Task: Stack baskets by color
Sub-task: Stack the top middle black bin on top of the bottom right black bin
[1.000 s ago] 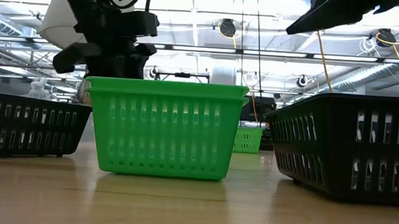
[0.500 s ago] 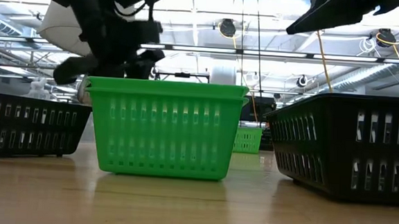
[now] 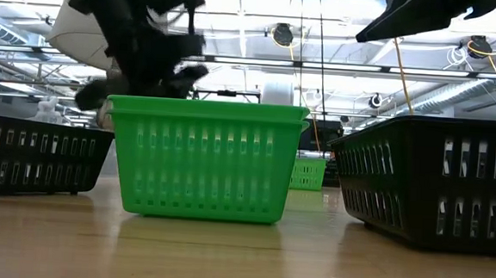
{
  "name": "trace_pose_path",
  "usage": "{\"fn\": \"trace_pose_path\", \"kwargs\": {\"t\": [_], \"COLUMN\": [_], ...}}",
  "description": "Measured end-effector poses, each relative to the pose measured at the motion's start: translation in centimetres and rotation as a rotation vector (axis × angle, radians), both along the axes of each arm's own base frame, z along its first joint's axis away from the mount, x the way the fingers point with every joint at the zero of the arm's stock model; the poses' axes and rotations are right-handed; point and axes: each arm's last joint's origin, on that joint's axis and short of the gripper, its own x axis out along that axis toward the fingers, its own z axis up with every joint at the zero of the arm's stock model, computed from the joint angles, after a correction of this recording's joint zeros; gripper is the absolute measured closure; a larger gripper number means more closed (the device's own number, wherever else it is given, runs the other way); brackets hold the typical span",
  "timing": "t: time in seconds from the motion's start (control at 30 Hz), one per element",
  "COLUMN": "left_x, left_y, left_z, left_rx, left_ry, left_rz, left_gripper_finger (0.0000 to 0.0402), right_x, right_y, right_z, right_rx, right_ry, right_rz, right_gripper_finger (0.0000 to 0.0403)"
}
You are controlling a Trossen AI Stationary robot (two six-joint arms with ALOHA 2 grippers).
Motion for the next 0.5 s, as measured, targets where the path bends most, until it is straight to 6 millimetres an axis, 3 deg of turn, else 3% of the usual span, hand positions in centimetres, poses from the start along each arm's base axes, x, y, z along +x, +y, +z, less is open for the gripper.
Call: {"fn": "trace_pose_path", "kwargs": {"t": [0.17, 0.3, 0.5], "left_x": [-0.4, -0.4, -0.1], "left_y": [-0.6, 0.0, 1.5], "left_z": [1.3, 1.3, 0.7], "left_rx": [0.053, 0.091, 0.093], "left_ry": [-0.055, -0.054, -0.032], "left_rz": [0.006, 0.037, 0.087], "left_gripper_finger": [0.0325, 0.0316, 0.0248], "right_x": [0.0, 0.0, 0.0], "right_y": [0.0, 0.0, 0.0], "right_z": [0.0, 0.0, 0.0], "right_rx": [-0.018, -0.019, -0.017], "right_ry": [0.003, 0.003, 0.001], "right_rz": [0.008, 0.006, 0.005], "right_gripper_finger": [0.0216, 0.0216, 0.0216]}}
